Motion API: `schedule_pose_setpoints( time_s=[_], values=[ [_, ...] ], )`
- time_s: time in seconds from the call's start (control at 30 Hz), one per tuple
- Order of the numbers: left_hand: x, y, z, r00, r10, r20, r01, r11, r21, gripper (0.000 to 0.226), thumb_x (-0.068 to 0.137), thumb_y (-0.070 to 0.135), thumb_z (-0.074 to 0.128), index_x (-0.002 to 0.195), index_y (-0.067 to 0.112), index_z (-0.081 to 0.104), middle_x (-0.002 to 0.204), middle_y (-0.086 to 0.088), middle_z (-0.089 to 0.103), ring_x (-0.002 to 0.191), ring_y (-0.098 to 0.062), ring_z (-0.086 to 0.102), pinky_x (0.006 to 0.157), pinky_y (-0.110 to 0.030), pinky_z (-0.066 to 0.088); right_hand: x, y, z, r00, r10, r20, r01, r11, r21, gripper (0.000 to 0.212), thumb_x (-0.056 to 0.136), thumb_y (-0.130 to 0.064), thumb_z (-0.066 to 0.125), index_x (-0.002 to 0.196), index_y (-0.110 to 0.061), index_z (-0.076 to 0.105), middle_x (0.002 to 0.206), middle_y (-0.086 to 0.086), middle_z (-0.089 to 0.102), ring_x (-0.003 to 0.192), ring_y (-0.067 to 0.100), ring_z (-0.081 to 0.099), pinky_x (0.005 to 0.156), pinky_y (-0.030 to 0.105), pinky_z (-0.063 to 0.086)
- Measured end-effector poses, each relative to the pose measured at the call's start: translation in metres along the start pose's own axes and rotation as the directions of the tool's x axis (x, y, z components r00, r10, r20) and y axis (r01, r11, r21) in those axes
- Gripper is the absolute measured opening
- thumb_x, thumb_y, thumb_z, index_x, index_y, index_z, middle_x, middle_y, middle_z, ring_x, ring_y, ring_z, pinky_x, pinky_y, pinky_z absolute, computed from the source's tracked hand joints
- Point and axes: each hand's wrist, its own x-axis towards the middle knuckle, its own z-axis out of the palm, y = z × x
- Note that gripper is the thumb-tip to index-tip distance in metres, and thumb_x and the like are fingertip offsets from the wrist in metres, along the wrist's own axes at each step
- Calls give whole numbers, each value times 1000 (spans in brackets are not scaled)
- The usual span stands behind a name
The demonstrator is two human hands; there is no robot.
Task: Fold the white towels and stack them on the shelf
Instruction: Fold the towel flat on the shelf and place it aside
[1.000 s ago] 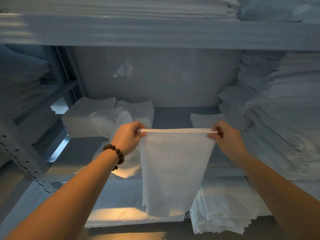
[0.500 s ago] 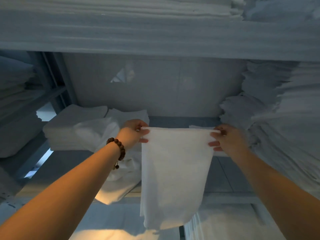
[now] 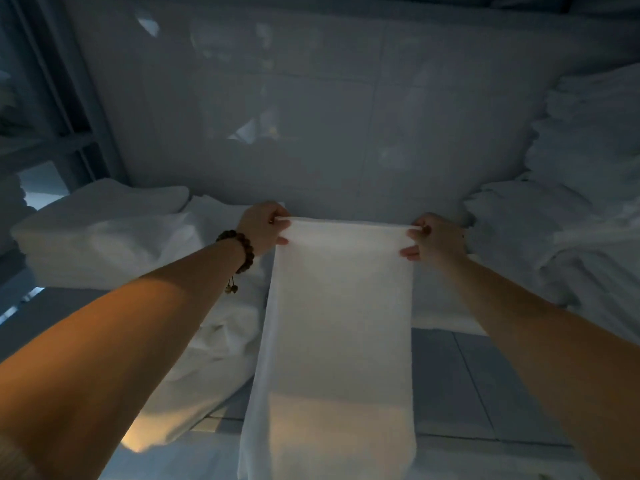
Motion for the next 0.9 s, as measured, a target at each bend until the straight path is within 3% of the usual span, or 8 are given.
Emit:
schedule_pose_setpoints(
  time_s=[0.1, 0.2, 0.3, 0.4, 0.5, 0.63, 0.8, 0.9],
  values=[
    [37, -30, 17, 999, 44, -21, -42, 994, 105, 5, 91, 3, 56, 93, 7, 54, 83, -2, 49, 69, -9, 52, 58, -13, 53, 35, 24, 23, 999, -28, -37, 29, 1000, 6, 26, 90, -6, 57, 73, -24, 50, 92, 18, 60, 73, 39, 68, 70, 52, 58],
    [71, -58, 32, 1000, 23, 5, -23, 997, 72, 8, 92, 2, 52, 98, 6, 54, 98, -10, 49, 86, -23, 57, 74, -33, 56, 65, 48, 44, 995, -43, -88, 46, 999, 26, 21, 90, -5, 57, 74, -18, 51, 87, 16, 59, 75, 42, 68, 73, 56, 56],
    [92, -79, 44, 999, 32, 26, -36, 984, 176, 23, 93, 1, 47, 114, 4, 56, 118, -14, 52, 101, -26, 55, 83, -33, 52, 88, 69, 63, 995, -43, -88, 46, 998, 30, 7, 92, -2, 52, 94, -8, 55, 102, 24, 59, 84, 43, 66, 79, 55, 55],
    [92, -89, 52, 990, 55, 133, -88, 961, 262, 41, 93, 2, 48, 134, 4, 44, 140, -13, 43, 128, -28, 41, 108, -29, 31, 90, 88, 69, 997, -12, 74, 15, 999, -33, 35, 94, -3, 47, 129, -7, 47, 133, 25, 46, 101, 37, 58, 87, 42, 52],
    [77, -90, 62, 974, 74, 215, -137, 946, 294, 45, 95, 10, 48, 139, 11, 39, 145, -8, 37, 131, -23, 35, 101, -16, 24, 75, 99, 66, 978, -63, 197, 122, 945, -304, 51, 97, -17, 46, 146, -18, 29, 151, 10, 31, 133, 28, 37, 109, 33, 31],
    [43, -81, 90, 956, -2, 293, -129, 895, 427, 37, 97, 14, 43, 134, 12, 46, 147, -9, 36, 133, -23, 35, 100, -16, 25, 42, 101, 77, 952, -65, 301, 206, 862, -464, 45, 98, -22, 45, 142, -16, 36, 150, 10, 32, 135, 25, 35, 110, 29, 27],
    [-34, -98, 148, 876, -204, 437, -291, 500, 816, 60, 97, 46, 18, 149, 17, 11, 158, -10, 0, 144, -33, -2, 116, -49, -2, -25, 124, 118, 889, -59, 453, 366, 686, -629, 49, 102, -32, 28, 149, -22, 19, 159, 7, 6, 147, 23, 1, 117, 32, 3],
    [-55, -129, 162, 872, -210, 442, -311, 459, 832, 68, 89, 61, 8, 147, 30, -8, 157, -8, -13, 142, -37, -13, 113, -54, -9, -49, 147, 137, 904, 0, 427, 349, 578, -738, 54, 101, -42, 18, 150, -26, 4, 159, 8, -6, 145, 30, -12, 118, 41, -4]
  ],
)
